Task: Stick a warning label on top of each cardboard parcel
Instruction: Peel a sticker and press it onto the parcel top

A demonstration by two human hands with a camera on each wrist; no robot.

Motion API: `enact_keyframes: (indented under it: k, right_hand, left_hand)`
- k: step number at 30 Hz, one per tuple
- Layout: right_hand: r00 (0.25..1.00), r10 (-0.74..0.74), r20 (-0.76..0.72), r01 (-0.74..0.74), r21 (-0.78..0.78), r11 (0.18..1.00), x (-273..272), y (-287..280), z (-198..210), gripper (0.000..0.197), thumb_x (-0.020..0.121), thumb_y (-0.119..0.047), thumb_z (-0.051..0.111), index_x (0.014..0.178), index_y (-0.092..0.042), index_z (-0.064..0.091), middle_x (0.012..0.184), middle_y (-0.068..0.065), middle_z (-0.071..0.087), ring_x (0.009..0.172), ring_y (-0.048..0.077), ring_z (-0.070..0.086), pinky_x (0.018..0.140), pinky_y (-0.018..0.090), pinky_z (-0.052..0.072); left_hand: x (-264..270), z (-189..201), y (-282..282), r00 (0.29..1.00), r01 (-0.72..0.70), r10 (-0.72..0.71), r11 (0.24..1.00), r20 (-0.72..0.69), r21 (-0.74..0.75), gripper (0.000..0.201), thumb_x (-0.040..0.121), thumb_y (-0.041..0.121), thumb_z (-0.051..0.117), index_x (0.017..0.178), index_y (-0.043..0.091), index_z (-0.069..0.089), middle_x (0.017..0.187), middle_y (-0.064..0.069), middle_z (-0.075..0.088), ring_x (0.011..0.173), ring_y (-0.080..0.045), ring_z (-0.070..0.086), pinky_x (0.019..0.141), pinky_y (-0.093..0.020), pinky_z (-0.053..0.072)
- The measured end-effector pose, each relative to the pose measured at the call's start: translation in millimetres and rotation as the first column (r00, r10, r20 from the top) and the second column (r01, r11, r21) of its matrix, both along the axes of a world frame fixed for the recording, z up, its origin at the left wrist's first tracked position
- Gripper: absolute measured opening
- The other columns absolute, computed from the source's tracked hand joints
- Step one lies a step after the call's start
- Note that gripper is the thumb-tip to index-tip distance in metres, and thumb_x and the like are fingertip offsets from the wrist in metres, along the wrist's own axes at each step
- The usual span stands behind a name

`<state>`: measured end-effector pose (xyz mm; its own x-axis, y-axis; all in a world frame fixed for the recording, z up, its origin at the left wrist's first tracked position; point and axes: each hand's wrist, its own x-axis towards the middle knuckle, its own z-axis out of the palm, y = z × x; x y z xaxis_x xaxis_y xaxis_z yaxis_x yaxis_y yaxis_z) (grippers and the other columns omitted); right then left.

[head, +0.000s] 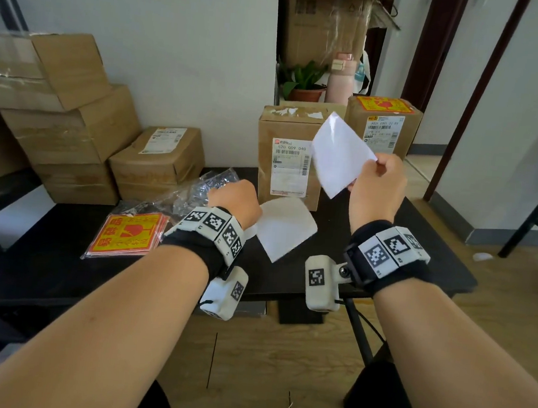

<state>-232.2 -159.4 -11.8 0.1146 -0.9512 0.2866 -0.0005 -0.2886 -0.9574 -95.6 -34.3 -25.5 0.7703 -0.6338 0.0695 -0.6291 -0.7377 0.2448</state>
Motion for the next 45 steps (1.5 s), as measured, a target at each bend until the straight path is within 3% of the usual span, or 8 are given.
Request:
enact_keyframes:
  k: [4, 10, 15, 19, 22, 28, 38, 45]
  right_hand:
    - [0.998, 0.051, -0.024, -0.051, -0.016, 0.999, 1.5, 0.9, -0.8, 0.022, 0.097, -0.018, 0.044, 0.114, -0.02, 0.057, 0.104, -0.006, 0.057, 0.101, 0.017, 0.062, 0.088, 0.04, 0.057]
    - [0.995, 0.085, -0.059, -0.088, -0.053, 0.995, 6.2, 6.5, -5.3, 0.015, 0.096, -0.016, 0.047, 0.099, -0.027, 0.055, 0.089, -0.012, 0.056, 0.093, 0.015, 0.063, 0.086, 0.04, 0.057]
    - [0.993, 0.095, -0.068, -0.099, -0.063, 0.993, 9.4, 7.0, -4.7, 0.014, 0.097, -0.016, 0.047, 0.098, -0.026, 0.056, 0.092, -0.01, 0.057, 0.092, 0.015, 0.064, 0.084, 0.038, 0.058]
    - [0.99, 0.118, -0.077, -0.121, -0.041, 0.992, 11.7, 7.0, -5.4, 0.015, 0.095, -0.016, 0.049, 0.098, -0.027, 0.059, 0.096, -0.007, 0.062, 0.092, 0.015, 0.066, 0.083, 0.039, 0.059]
    - [0.987, 0.148, -0.055, -0.149, -0.012, 0.989, 13.1, 10.1, -4.0, 0.017, 0.093, -0.015, 0.05, 0.1, -0.025, 0.062, 0.097, -0.005, 0.065, 0.093, 0.015, 0.066, 0.084, 0.039, 0.058]
    - [0.978, 0.204, -0.035, -0.204, -0.004, 0.979, 17.2, 16.3, 2.9, 0.026, 0.088, -0.012, 0.056, 0.11, -0.02, 0.066, 0.102, -0.004, 0.066, 0.097, 0.013, 0.064, 0.088, 0.034, 0.055]
    - [0.947, 0.319, 0.035, -0.318, -0.017, 0.948, 17.3, 24.7, 11.7, 0.019, 0.086, -0.013, 0.062, 0.104, -0.017, 0.066, 0.088, -0.001, 0.07, 0.087, 0.012, 0.068, 0.078, 0.026, 0.053]
    - [0.935, 0.352, 0.047, -0.345, -0.108, 0.932, 16.3, 36.5, 14.0, 0.024, 0.091, -0.041, 0.061, 0.098, -0.019, 0.064, 0.094, -0.002, 0.068, 0.09, 0.009, 0.065, 0.076, 0.02, 0.049]
  left_hand:
    - [-0.6, -3.5, -5.6, 0.999, 0.032, -0.031, 0.999, -0.038, 0.016, 0.019, 0.088, 0.016, 0.047, 0.079, 0.013, 0.063, 0.087, -0.004, 0.067, 0.084, -0.024, 0.062, 0.089, -0.041, 0.051]
    - [-2.3, -2.7, -9.1, 0.989, 0.143, -0.144, 0.989, 0.034, 0.04, 0.026, 0.095, 0.021, 0.046, 0.118, 0.014, 0.057, 0.11, -0.007, 0.065, 0.104, -0.028, 0.061, 0.1, -0.043, 0.044]
    - [0.1, -5.0, -10.8, 0.977, 0.174, -0.182, 0.982, 0.116, 0.077, 0.027, 0.094, 0.023, 0.051, 0.116, 0.018, 0.064, 0.119, -0.005, 0.06, 0.113, -0.026, 0.054, 0.103, -0.041, 0.038]
    - [0.7, 0.6, -7.9, 0.962, 0.232, -0.185, 0.941, 0.201, -0.245, 0.025, 0.087, 0.018, 0.055, 0.108, 0.023, 0.066, 0.113, -0.001, 0.061, 0.107, -0.023, 0.055, 0.095, -0.039, 0.044]
    - [-6.1, 10.1, -7.8, 0.939, 0.299, -0.194, 0.87, 0.284, -0.393, 0.019, 0.083, 0.029, 0.063, 0.102, 0.024, 0.064, 0.106, 0.006, 0.061, 0.103, -0.017, 0.054, 0.091, -0.033, 0.041]
    - [-20.9, 16.5, -10.8, 0.877, 0.37, -0.211, 0.871, 0.432, -0.324, 0.046, 0.071, 0.062, 0.068, 0.1, 0.027, 0.061, 0.107, 0.009, 0.056, 0.106, -0.016, 0.048, 0.09, -0.033, 0.029]
    - [-17.5, 21.9, -5.2, 0.875, 0.346, -0.15, 0.859, 0.461, -0.377, 0.018, 0.087, 0.038, 0.056, 0.088, 0.026, 0.07, 0.09, 0.012, 0.059, 0.097, -0.016, 0.05, 0.082, -0.029, 0.02]
    - [-3.3, 35.8, 5.2, 0.961, 0.168, -0.033, 0.86, 0.276, -0.483, 0.02, 0.087, 0.029, 0.056, 0.079, 0.023, 0.073, 0.082, 0.007, 0.068, 0.093, -0.02, 0.055, 0.084, -0.032, 0.023]
